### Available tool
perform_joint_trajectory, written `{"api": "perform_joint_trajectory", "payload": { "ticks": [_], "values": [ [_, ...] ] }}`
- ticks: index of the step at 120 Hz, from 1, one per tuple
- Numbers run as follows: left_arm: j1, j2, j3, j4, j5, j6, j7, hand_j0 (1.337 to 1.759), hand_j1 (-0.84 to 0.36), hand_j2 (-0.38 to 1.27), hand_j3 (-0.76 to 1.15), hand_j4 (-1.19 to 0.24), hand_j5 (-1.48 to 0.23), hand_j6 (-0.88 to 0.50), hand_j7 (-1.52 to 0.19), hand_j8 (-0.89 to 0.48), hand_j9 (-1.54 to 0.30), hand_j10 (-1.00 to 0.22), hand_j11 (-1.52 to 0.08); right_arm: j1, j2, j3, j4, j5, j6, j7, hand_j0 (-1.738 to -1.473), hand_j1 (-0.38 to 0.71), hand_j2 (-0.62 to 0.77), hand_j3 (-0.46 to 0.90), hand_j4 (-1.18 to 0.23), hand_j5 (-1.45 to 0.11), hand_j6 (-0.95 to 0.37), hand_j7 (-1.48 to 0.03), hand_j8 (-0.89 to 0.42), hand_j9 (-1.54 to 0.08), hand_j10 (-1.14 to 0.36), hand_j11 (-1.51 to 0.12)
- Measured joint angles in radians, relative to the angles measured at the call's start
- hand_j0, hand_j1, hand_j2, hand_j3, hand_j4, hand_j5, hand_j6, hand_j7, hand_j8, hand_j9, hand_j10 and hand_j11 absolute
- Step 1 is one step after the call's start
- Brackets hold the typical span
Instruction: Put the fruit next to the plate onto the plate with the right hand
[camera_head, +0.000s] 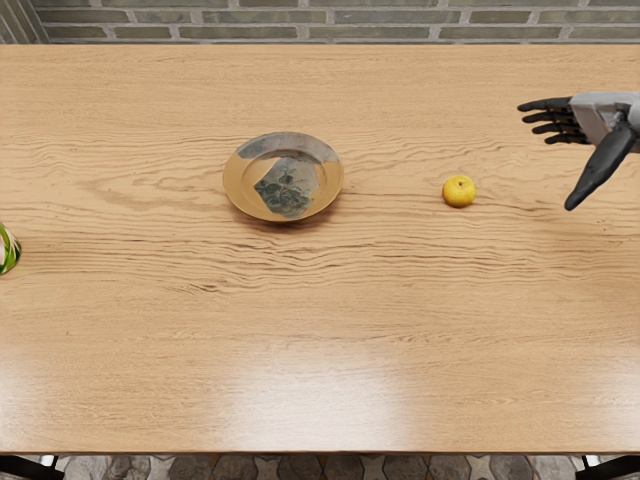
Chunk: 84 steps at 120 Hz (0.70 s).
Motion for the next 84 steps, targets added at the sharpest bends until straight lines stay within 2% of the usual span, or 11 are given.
{"api": "perform_joint_trajectory", "payload": {
  "ticks": [18,28,36,48,55,61,67,84],
  "values": [
    [0.0,0.0,0.0,0.0,0.0,0.0,0.0,1.658,0.35,0.0,0.0,0.0,0.0,0.0,0.0,0.0,0.0,0.0,0.0,0.0,0.017,0.003,-0.002,-0.001,0.0,0.001,-1.658,-0.32,0.0,0.0,-0.03,-0.04,-0.03,-0.04,-0.03,-0.04,-0.03,-0.04],
    [0.0,0.0,0.0,0.0,0.0,0.0,0.0,1.658,0.35,0.0,0.0,0.0,0.0,0.0,0.0,0.0,0.0,0.0,0.0,0.018,0.062,0.007,0.0,-0.005,0.0,-0.007,-1.658,-0.32,0.0,0.0,-0.03,-0.04,-0.03,-0.04,-0.03,-0.04,-0.03,-0.04],
    [0.0,0.0,0.0,0.0,0.0,0.0,0.0,1.658,0.35,0.0,0.0,0.0,0.0,0.0,0.0,0.0,0.0,0.0,0.0,0.032,0.103,0.028,-0.001,-0.003,0.0,-0.084,-1.658,-0.32,0.0,0.0,-0.03,-0.04,-0.03,-0.04,-0.03,-0.04,-0.03,-0.04],
    [0.0,0.0,0.0,0.0,0.0,0.0,0.0,1.658,0.35,0.0,0.0,0.0,0.0,0.0,0.0,0.0,0.0,0.0,0.0,0.046,0.193,0.087,0.001,-0.009,0.0,-0.3,-1.658,-0.32,0.0,0.0,-0.03,-0.04,-0.03,-0.04,-0.03,-0.04,-0.03,-0.04],
    [0.0,0.0,0.0,0.0,0.0,0.0,0.0,1.658,0.35,0.0,0.0,0.0,0.0,0.0,0.0,0.0,0.0,0.0,0.0,0.051,0.242,0.105,0.004,-0.045,0.0,-0.381,-1.658,-0.32,0.0,0.0,-0.03,-0.04,-0.03,-0.04,-0.03,-0.04,-0.03,-0.04],
    [0.0,0.0,0.0,0.0,0.0,0.0,0.0,1.658,0.35,0.0,0.0,0.0,0.0,0.0,0.0,0.0,0.0,0.0,0.0,0.054,0.284,0.11,0.01,-0.104,0.0,-0.423,-1.658,-0.32,0.0,0.0,-0.03,-0.04,-0.03,-0.04,-0.03,-0.04,-0.03,-0.04],
    [0.0,0.0,0.0,0.0,0.0,0.0,0.0,1.658,0.35,0.0,0.0,0.0,0.0,0.0,0.0,0.0,0.0,0.0,0.0,0.056,0.329,0.112,0.015,-0.16,-0.001,-0.448,-1.658,-0.32,0.0,0.0,-0.03,-0.04,-0.03,-0.04,-0.03,-0.04,-0.03,-0.04],
    [0.0,0.0,0.0,0.0,0.0,0.0,0.0,1.658,0.35,0.0,0.0,0.0,0.0,0.0,0.0,0.0,0.0,0.0,0.0,0.056,0.404,0.09,0.052,-0.319,-0.135,-0.479,-1.658,-0.32,-0.01,0.0,-0.03,-0.04,-0.03,-0.04,-0.03,-0.04,-0.03,-0.04]
  ]
}}
